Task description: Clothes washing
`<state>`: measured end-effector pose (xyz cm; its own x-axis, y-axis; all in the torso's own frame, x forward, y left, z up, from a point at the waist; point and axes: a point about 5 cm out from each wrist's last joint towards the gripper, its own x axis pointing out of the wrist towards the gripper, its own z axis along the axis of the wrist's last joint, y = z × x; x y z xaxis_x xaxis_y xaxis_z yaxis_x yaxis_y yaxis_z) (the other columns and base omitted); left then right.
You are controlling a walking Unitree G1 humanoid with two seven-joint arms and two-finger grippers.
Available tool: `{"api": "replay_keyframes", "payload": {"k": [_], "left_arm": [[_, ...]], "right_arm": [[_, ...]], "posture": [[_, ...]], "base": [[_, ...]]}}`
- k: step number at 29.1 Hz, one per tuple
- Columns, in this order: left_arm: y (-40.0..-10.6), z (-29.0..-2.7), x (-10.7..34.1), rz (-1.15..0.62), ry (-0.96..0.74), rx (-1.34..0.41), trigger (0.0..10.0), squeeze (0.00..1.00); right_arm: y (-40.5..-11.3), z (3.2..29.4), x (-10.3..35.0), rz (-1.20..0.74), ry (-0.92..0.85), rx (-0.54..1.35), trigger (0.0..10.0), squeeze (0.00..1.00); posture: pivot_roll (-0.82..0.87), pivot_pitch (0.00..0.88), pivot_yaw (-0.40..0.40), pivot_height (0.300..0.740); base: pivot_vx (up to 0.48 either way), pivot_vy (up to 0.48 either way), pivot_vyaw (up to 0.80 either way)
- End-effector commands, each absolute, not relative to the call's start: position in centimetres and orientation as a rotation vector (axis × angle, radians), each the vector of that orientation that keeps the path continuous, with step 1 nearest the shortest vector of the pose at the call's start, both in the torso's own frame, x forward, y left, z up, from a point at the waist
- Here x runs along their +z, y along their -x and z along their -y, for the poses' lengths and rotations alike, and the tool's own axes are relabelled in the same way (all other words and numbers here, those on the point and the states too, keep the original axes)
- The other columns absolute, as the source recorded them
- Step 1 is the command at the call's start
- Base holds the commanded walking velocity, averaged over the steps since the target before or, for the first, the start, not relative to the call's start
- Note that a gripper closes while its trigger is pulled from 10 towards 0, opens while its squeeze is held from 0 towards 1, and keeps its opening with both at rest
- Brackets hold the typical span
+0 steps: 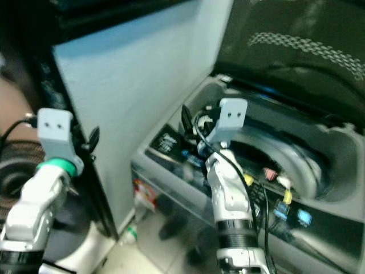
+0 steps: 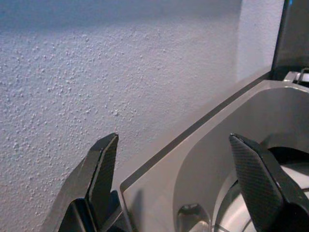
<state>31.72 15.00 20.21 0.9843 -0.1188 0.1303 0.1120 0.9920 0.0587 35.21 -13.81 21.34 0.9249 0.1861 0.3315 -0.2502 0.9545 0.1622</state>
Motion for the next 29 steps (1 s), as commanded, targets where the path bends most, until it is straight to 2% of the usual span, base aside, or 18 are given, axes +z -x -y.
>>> {"api": "replay_keyframes", "payload": {"k": [1, 2, 5, 12, 13, 16, 23, 29], "left_arm": [[-31.4, -14.9, 20.1, 0.121, -0.015, -0.136, 10.0, 0.0], [-31.1, -14.1, 20.5, 0.129, 0.062, -0.213, 10.0, 0.0], [-30.8, -13.5, 20.8, 0.144, 0.088, -0.281, 10.0, 0.0], [-30.0, -13.4, 20.3, 0.174, 0.01, -0.339, 10.0, 0.0], [-30.0, -13.4, 20.3, 0.174, 0.01, -0.339, 10.0, 0.0], [-27.7, -14.7, 20.3, 0.21, 0.044, -0.303, 10.0, 0.0], [-24.6, -16.5, 19.7, 0.201, 0.038, -0.24, 10.0, 0.0], [-24.4, -16.7, 19.3, 0.18, 0.062, -0.228, 10.0, 0.0]], "right_arm": [[-34.9, 13.8, 21.2, 0.317, -0.219, 0.227, 10.0, 0.0], [-34.8, 13.8, 21.1, 0.322, -0.238, 0.224, 10.0, 0.0], [-34.7, 14.3, 21.0, 0.325, -0.253, 0.214, 10.0, 0.0], [-34.0, 15.0, 20.5, 0.317, -0.235, 0.225, 10.0, 0.0], [-34.0, 15.0, 20.5, 0.317, -0.235, 0.225, 10.0, 0.0], [-31.2, 15.5, 20.1, 0.306, -0.235, 0.262, 10.0, 0.0], [-27.4, 14.9, 19.6, 0.28, -0.287, 0.333, 10.0, 0.0], [-27.2, 14.9, 19.5, 0.274, -0.324, 0.332, 10.0, 0.0]], "posture": [[0.05, 0.015, -0.037, 0.74], [0.05, 0.015, -0.033, 0.74], [0.05, 0.018, -0.03, 0.74], [0.05, 0.021, -0.029, 0.74], [0.05, 0.021, -0.029, 0.74], [0.05, 0.028, -0.022, 0.74], [0.05, 0.034, -0.012, 0.74], [0.06, 0.039, -0.015, 0.74]], "base": [[0.0, 0.0, 0.8], [0.0, 0.0, 0.8], [0.0, 0.0, 0.8], [0.0, 0.0, 0.8], [0.0, 0.0, 0.8], [0.0, 0.0, 0.8], [0.0, 0.0, 0.8], [0.0, 0.0, 0.8]]}}
